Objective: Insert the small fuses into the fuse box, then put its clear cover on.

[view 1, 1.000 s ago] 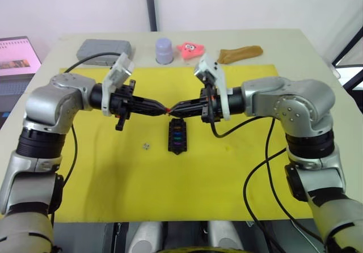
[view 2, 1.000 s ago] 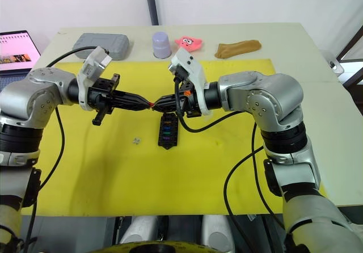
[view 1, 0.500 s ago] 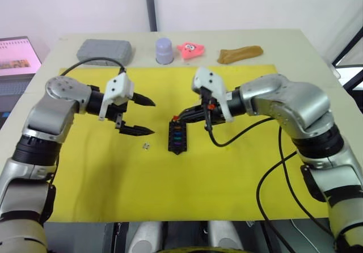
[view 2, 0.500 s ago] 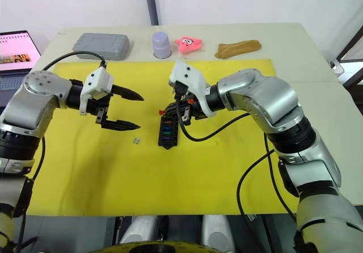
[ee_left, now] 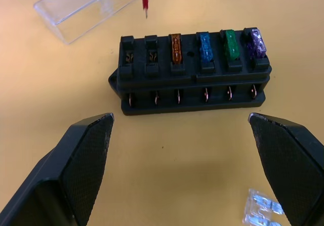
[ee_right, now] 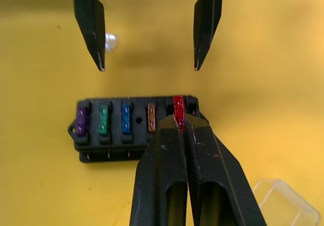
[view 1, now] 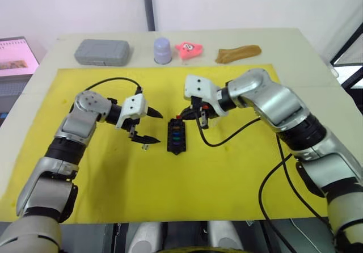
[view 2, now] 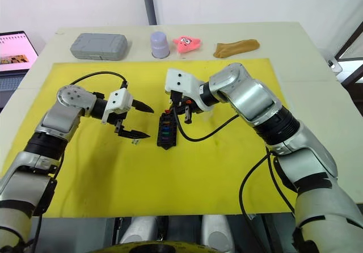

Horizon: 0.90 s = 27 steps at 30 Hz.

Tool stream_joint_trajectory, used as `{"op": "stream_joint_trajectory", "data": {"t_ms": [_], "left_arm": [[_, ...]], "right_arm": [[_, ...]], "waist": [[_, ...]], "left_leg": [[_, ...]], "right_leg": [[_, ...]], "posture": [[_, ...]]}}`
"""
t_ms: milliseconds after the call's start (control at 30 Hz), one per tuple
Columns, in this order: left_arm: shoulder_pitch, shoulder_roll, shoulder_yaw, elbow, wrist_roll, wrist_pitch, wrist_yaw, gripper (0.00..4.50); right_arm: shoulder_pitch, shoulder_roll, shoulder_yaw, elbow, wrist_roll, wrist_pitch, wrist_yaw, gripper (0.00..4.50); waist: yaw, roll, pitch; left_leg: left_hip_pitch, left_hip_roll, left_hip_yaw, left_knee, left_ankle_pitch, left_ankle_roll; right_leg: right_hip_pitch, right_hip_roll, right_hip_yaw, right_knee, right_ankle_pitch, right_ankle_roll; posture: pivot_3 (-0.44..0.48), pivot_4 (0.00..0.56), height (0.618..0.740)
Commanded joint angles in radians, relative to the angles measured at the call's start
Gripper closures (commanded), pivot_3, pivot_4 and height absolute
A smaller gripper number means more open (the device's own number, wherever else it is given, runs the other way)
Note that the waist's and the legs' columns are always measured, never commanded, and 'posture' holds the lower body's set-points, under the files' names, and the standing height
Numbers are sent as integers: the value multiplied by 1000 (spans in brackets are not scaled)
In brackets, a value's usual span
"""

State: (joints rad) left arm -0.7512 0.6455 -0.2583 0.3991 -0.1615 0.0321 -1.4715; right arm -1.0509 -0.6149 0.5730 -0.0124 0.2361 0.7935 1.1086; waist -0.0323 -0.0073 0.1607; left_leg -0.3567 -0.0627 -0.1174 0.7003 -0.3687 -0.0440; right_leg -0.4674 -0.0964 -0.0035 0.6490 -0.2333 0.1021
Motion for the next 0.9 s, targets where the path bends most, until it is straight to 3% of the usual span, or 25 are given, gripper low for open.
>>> {"op": "stream_joint_trajectory", "data": {"t_ms": [33, 900], "left_arm": [[-19, -1, 7, -9, 13, -19, 1, 22], [15, -17, 10, -39, 52, -43, 48, 22]], "right_arm": [[-35, 22, -3, -7, -34, -17, 23, 4500], [-17, 114, -1, 78, -151, -51, 56, 4500]], "waist": [[-5, 0, 0], [-12, 0, 0]], "left_leg": [[0, 0, 0, 0, 0, 0], [0, 0, -1, 0, 0, 0]], "right_leg": [[0, 0, 0, 0, 0, 0], [0, 0, 0, 0, 0, 0]], "posture": [[0, 150, 740], [0, 150, 740]]}}
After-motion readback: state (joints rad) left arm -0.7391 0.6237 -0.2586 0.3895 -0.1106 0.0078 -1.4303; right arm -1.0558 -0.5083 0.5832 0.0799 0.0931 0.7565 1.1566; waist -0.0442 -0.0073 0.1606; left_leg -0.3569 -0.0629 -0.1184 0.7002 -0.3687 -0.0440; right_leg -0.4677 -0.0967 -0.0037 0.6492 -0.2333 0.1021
